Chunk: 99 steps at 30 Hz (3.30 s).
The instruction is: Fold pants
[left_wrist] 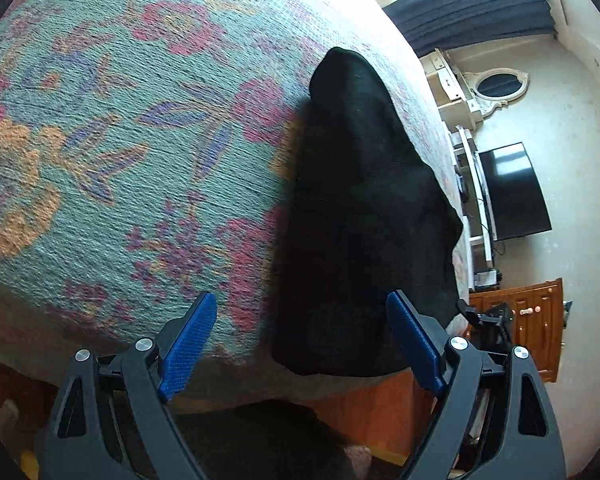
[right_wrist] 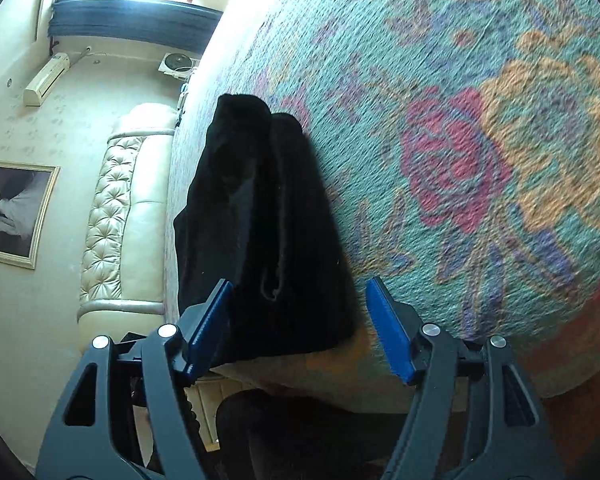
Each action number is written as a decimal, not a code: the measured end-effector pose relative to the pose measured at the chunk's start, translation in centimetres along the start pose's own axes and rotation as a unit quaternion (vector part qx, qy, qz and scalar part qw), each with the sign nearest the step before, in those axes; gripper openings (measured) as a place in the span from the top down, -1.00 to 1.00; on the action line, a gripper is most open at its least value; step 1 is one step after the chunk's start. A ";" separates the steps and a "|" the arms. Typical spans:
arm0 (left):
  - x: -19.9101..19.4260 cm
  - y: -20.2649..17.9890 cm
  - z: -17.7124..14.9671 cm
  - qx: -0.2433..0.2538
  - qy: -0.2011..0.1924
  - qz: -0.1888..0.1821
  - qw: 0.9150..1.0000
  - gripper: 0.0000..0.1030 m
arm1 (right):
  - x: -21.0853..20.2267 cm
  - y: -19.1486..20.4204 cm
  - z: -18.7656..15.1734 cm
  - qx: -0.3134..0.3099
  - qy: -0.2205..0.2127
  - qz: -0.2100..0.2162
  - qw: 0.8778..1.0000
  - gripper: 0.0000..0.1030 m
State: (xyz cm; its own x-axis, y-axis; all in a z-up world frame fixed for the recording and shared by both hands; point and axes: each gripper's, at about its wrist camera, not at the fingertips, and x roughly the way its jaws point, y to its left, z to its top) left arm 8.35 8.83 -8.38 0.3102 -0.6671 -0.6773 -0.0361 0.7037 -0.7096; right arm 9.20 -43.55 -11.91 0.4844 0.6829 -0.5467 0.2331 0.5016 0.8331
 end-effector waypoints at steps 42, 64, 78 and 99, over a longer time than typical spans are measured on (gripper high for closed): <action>2.9 -4.3 -1.2 0.101 -0.004 0.044 0.994 0.08 | 2.5 0.6 -3.2 -0.028 0.005 0.017 0.999 0.21; 1.5 -2.6 -1.6 0.072 -0.017 0.047 0.996 0.12 | 6.1 4.3 -4.2 -0.051 0.048 0.019 0.997 0.27; -2.4 -1.7 2.1 0.112 -0.040 0.009 0.993 -0.40 | 4.4 5.1 0.9 -0.094 -0.012 0.031 0.995 -0.57; 7.3 -1.3 12.1 0.067 -0.024 -0.039 0.997 -0.32 | 11.0 5.4 8.3 -0.107 -0.004 0.037 0.994 -0.24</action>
State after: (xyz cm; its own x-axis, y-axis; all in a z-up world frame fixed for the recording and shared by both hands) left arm 22.16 6.00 -10.07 0.3532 -0.7106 -0.6085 0.1166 0.6788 -0.7250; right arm 22.77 -37.75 -12.74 0.4997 0.7184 -0.4840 0.0121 0.5529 0.8332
